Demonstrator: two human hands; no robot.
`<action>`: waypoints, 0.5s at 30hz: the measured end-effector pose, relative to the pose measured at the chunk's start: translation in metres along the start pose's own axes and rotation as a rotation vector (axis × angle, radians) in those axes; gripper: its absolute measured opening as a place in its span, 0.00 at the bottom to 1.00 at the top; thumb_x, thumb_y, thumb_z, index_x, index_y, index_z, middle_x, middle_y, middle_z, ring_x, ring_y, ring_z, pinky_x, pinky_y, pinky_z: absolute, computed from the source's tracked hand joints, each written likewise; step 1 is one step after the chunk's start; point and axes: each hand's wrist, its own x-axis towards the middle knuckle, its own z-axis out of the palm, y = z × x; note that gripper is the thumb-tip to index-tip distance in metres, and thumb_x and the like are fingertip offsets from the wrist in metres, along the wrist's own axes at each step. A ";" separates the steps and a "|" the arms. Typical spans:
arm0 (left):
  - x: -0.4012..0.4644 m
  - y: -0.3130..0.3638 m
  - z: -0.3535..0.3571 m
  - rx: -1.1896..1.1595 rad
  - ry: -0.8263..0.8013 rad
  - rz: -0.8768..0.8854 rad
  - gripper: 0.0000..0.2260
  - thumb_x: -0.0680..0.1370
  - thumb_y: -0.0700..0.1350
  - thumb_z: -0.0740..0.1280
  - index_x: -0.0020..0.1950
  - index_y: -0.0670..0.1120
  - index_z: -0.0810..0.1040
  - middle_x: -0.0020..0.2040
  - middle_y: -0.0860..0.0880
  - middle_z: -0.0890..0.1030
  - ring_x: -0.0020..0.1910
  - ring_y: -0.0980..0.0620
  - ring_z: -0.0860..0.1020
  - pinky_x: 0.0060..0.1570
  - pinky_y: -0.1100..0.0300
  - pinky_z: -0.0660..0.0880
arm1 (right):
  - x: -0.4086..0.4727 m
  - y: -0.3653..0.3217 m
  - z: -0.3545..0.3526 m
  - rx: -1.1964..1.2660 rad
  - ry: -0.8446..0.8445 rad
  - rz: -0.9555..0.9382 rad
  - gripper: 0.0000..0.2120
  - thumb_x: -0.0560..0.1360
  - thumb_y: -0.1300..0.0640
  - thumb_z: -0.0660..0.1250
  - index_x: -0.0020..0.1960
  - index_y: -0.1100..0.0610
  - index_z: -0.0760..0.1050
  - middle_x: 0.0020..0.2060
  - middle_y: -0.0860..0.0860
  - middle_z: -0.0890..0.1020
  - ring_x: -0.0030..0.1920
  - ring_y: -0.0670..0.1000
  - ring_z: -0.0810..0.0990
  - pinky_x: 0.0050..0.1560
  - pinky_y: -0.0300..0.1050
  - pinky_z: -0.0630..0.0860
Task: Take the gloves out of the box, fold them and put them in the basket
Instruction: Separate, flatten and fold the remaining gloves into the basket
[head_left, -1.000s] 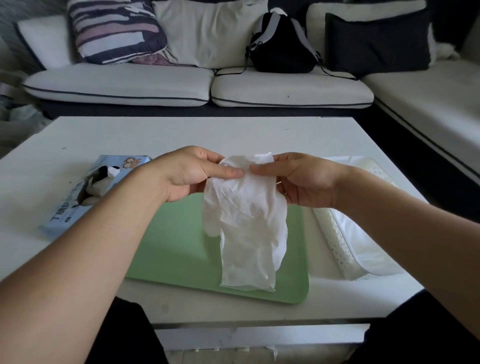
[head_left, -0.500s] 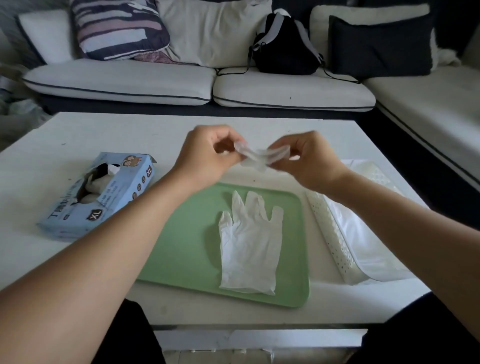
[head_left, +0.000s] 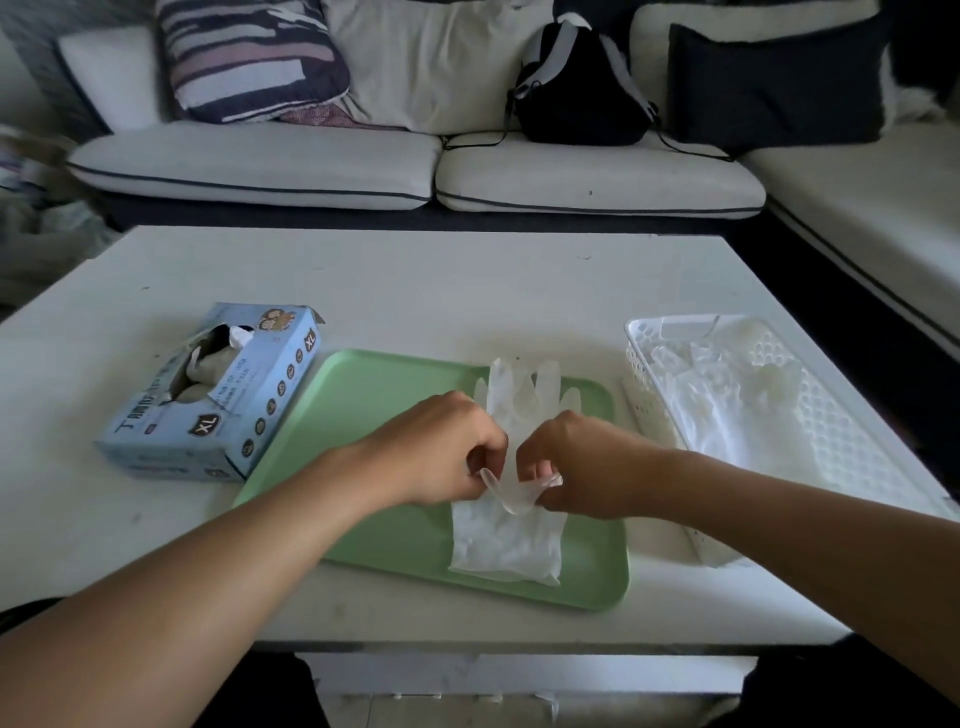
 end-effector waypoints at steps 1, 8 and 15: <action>-0.001 0.002 -0.003 0.030 -0.013 0.006 0.07 0.68 0.38 0.72 0.37 0.50 0.83 0.33 0.53 0.81 0.35 0.56 0.78 0.36 0.60 0.75 | -0.001 -0.002 0.000 0.006 0.006 -0.005 0.08 0.73 0.58 0.71 0.51 0.50 0.82 0.44 0.43 0.81 0.44 0.45 0.79 0.46 0.40 0.76; -0.010 0.015 0.001 0.140 -0.215 -0.005 0.10 0.66 0.38 0.69 0.38 0.53 0.83 0.31 0.57 0.78 0.32 0.57 0.78 0.35 0.57 0.78 | -0.004 -0.015 0.009 -0.024 -0.113 -0.063 0.15 0.74 0.61 0.69 0.59 0.53 0.81 0.54 0.46 0.84 0.53 0.47 0.81 0.52 0.38 0.74; -0.014 0.012 0.009 0.143 -0.367 -0.054 0.07 0.68 0.40 0.71 0.42 0.51 0.85 0.32 0.58 0.79 0.34 0.57 0.79 0.37 0.56 0.80 | -0.004 -0.015 0.012 -0.040 -0.232 -0.095 0.14 0.76 0.60 0.69 0.61 0.55 0.80 0.52 0.49 0.83 0.49 0.48 0.78 0.48 0.36 0.67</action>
